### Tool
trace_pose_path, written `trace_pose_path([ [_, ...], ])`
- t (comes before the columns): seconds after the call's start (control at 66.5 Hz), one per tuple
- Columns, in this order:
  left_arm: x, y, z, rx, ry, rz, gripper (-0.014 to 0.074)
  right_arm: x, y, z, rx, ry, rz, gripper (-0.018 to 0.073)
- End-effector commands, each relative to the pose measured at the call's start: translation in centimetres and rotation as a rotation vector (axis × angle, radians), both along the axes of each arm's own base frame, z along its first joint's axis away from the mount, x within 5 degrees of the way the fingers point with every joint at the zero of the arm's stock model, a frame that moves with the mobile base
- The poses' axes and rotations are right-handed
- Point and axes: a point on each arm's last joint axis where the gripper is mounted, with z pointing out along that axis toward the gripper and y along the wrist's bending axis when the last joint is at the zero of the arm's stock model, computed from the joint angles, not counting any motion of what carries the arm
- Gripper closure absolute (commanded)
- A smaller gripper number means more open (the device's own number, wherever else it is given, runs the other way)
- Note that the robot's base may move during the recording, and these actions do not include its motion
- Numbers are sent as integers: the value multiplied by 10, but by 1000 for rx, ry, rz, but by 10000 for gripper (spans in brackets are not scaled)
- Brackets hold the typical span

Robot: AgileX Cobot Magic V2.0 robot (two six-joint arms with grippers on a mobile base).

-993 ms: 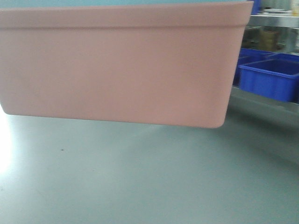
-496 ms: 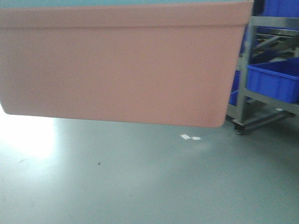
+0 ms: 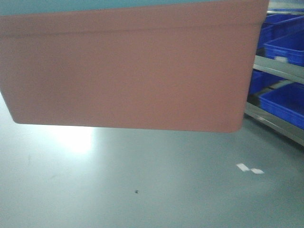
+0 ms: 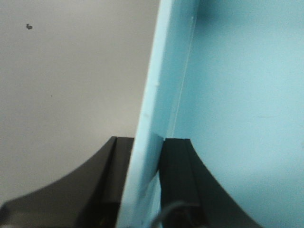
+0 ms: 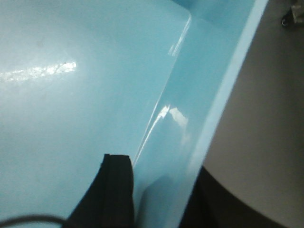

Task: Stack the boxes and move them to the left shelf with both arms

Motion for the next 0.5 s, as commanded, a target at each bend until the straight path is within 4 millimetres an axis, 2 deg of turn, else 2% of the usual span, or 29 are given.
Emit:
trace_pose_path([
  [0.0,-16,-27,38,-302,-119,-127,605,-7,22,36,258,-172,130,504],
  [0.481,-16,-28,38,-304,-118,-128,605,-7,22,36,258,-172,130,504],
])
